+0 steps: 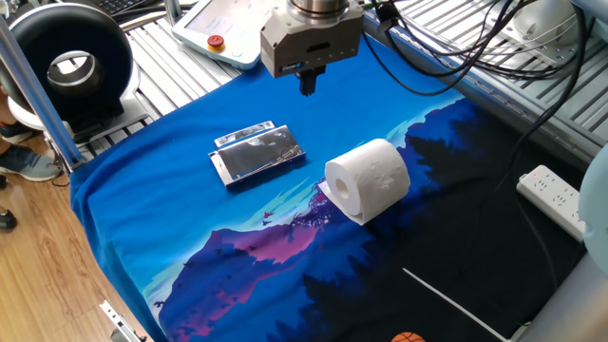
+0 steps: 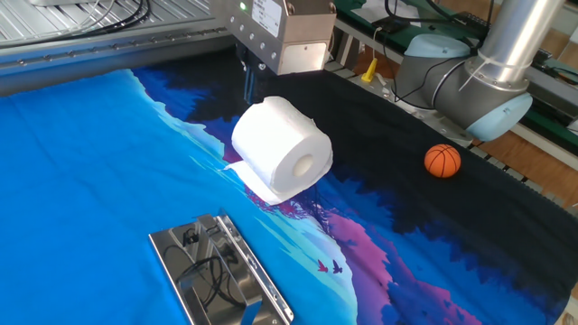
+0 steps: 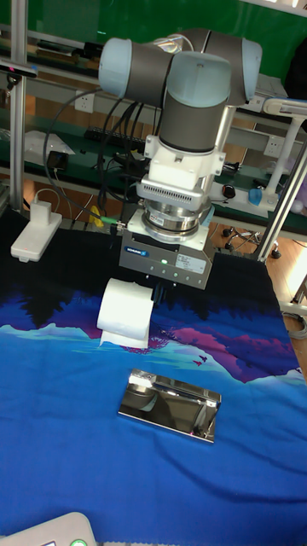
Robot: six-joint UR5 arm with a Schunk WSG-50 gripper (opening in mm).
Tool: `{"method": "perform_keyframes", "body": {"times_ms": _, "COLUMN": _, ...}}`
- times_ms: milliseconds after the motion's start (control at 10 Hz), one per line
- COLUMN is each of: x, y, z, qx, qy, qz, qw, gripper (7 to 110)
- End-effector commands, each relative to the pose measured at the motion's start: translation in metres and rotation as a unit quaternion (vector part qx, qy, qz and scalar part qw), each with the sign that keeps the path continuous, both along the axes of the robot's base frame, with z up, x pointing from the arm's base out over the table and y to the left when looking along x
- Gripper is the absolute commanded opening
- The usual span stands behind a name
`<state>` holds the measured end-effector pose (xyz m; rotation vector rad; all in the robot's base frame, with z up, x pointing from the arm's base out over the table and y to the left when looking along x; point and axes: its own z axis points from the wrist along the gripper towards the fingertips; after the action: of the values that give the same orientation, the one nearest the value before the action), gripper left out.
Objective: Put the toilet paper on its holder
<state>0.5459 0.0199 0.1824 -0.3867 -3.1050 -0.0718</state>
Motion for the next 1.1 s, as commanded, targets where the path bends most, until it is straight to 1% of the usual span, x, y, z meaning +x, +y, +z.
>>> {"method": "perform_keyframes", "body": {"times_ms": 0, "x": 0.0, "y": 0.001, "z": 0.001, "qx": 0.002, "qy": 0.0, "qz": 0.005, "qw": 1.0, "gripper": 7}}
{"method": "perform_keyframes", "body": {"times_ms": 500, "x": 0.0, "y": 0.0, "z": 0.001, "qx": 0.001, "qy": 0.0, "qz": 0.003, "qw": 1.0, "gripper": 7}}
{"method": "perform_keyframes", "body": {"times_ms": 700, "x": 0.003, "y": -0.001, "z": 0.001, "qx": -0.001, "qy": -0.005, "qz": 0.001, "qw": 1.0, "gripper": 7}}
{"method": "perform_keyframes", "body": {"times_ms": 800, "x": 0.007, "y": -0.003, "z": 0.0, "qx": -0.005, "qy": -0.015, "qz": 0.001, "qw": 0.9999, "gripper": 7}}
{"method": "perform_keyframes", "body": {"times_ms": 900, "x": 0.015, "y": -0.005, "z": 0.0, "qx": -0.009, "qy": -0.029, "qz": 0.001, "qw": 0.9995, "gripper": 7}}
{"method": "perform_keyframes", "body": {"times_ms": 1000, "x": 0.017, "y": -0.007, "z": 0.0, "qx": -0.012, "qy": -0.035, "qz": 0.001, "qw": 0.9993, "gripper": 7}}
